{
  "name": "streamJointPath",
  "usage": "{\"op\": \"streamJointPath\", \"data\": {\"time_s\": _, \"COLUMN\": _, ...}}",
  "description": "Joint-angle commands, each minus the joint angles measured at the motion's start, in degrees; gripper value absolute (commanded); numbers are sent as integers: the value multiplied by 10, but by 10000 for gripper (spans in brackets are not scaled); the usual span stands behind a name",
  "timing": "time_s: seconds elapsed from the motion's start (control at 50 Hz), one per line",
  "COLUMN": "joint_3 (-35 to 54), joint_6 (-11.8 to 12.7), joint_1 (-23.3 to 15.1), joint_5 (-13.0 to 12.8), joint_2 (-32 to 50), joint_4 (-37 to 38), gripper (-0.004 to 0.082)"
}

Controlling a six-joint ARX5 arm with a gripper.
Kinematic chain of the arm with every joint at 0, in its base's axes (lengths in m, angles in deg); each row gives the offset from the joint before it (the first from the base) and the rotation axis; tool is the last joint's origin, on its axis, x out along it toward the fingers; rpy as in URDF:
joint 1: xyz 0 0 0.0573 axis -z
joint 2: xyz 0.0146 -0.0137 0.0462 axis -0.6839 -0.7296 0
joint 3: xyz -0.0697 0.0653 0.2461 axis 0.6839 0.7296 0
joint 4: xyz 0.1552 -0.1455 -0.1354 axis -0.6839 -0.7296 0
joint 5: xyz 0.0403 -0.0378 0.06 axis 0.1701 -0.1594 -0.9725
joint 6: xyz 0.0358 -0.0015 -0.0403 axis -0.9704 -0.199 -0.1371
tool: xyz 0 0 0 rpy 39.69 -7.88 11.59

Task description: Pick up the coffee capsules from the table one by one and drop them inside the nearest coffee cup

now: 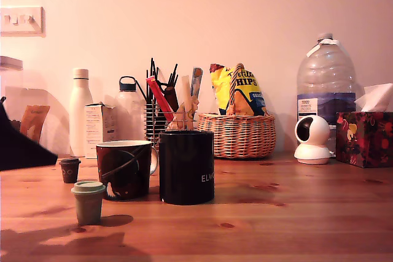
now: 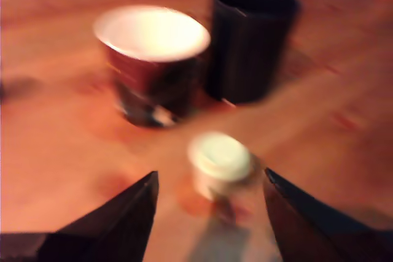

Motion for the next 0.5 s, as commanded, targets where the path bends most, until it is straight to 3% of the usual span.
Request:
{"op": "streamJointPath", "data": {"time_s": 0.0, "joint_3": 6, "joint_6": 2, "joint_1": 10, "joint_5": 5, "joint_2": 7, "joint_4": -14, "gripper": 484}}
{"op": "streamJointPath", "data": {"time_s": 0.48, "joint_3": 5, "joint_6": 0, "joint_1": 26, "joint_5": 6, "joint_2": 7, "joint_4": -27, "gripper": 484}}
